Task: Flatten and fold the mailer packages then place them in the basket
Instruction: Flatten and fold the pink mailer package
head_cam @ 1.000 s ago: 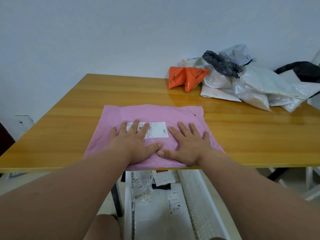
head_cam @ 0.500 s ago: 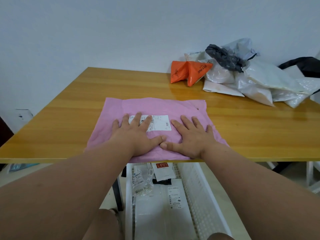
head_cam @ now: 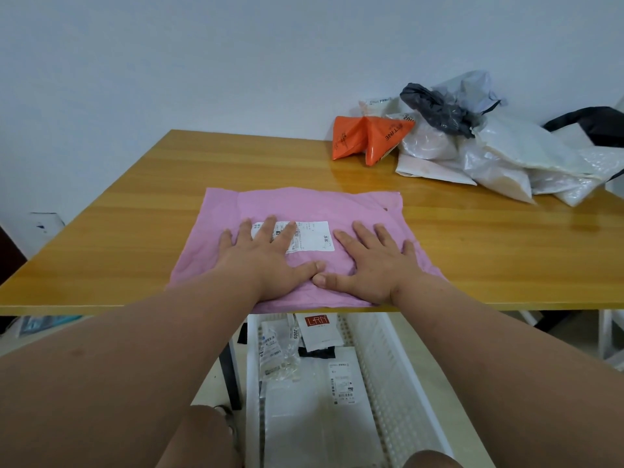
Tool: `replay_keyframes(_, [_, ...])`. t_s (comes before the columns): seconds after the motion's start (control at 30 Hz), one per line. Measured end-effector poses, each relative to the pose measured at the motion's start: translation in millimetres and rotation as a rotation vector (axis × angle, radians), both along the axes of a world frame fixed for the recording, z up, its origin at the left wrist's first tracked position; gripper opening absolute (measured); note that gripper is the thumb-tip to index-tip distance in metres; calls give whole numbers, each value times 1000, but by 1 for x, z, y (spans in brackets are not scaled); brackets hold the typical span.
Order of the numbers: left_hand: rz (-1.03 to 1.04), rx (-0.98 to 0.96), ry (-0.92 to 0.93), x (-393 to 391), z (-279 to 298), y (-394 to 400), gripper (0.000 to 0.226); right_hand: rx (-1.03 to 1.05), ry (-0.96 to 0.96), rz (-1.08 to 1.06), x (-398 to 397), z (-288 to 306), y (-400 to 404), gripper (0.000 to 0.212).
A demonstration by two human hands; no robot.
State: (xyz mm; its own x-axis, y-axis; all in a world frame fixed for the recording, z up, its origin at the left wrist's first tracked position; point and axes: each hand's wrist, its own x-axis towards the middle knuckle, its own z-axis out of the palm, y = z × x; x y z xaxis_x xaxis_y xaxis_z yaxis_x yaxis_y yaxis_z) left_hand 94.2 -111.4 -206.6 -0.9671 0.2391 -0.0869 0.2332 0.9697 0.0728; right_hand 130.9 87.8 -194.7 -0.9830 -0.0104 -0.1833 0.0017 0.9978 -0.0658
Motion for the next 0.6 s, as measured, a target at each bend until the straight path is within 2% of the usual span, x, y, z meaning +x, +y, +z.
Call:
replay_keyframes(0.47, [3, -29, -47, 3, 5, 1, 102, -27, -36, -11, -1, 3, 0, 112])
replay_keyframes(0.6, [11, -64, -84, -4, 21, 3, 91, -12, -29, -1, -12, 28, -4, 97])
